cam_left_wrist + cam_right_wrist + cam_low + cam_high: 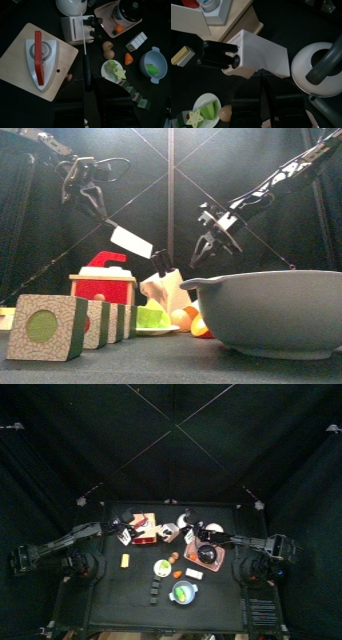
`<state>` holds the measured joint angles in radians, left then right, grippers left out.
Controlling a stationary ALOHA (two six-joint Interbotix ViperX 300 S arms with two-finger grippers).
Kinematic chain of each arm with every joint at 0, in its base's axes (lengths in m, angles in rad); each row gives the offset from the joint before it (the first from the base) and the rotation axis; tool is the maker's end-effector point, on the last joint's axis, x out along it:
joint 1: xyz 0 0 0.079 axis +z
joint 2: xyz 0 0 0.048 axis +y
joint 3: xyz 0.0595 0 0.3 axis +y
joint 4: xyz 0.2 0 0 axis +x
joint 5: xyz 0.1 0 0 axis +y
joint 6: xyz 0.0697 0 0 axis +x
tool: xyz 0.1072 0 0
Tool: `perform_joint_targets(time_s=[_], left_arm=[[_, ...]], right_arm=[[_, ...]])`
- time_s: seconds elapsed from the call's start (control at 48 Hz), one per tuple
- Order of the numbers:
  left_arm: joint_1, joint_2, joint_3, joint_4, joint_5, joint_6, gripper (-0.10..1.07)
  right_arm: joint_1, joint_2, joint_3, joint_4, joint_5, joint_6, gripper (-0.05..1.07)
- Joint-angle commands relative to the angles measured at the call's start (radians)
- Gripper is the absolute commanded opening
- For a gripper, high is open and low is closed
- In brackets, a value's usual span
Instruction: Put cleaver back in holder
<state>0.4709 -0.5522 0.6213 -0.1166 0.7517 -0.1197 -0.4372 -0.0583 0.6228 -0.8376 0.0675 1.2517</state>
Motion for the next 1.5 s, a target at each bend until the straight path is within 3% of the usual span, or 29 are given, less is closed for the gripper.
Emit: perform_joint_targets(time_s=[0.0,0.271,0.625,1.062,1.292,1.479], left_arm=[[0.003,0.014,-0.028,0.005,-0.003,0.0,0.41],[0.002,0.094,-0.023,0.02,-0.02,0.008,0.41],[0.002,0.12,-0.031,0.032,-0.031,0.011,0.41],[0.0,0.265,-0.198,0.044,-0.018,0.037,0.41],[-0.002,0.288,-0.264,0.046,0.129,0.038,0.41],[-0.003,0.288,-0.273,0.043,0.156,0.038,0.41]], right_arm=[[-0.005,0.006,-0.046,-0.011,-0.008,-0.003,0.35],[-0.018,0.031,-0.051,-0.021,-0.008,-0.003,0.35],[-0.02,0.052,-0.054,-0.023,-0.011,-0.003,0.35],[-0.028,0.14,-0.107,-0.021,-0.055,0.003,0.34],[-0.029,0.15,-0.11,-0.021,-0.055,0.003,0.34],[-0.034,0.164,-0.118,-0.02,-0.055,0.005,0.34]])
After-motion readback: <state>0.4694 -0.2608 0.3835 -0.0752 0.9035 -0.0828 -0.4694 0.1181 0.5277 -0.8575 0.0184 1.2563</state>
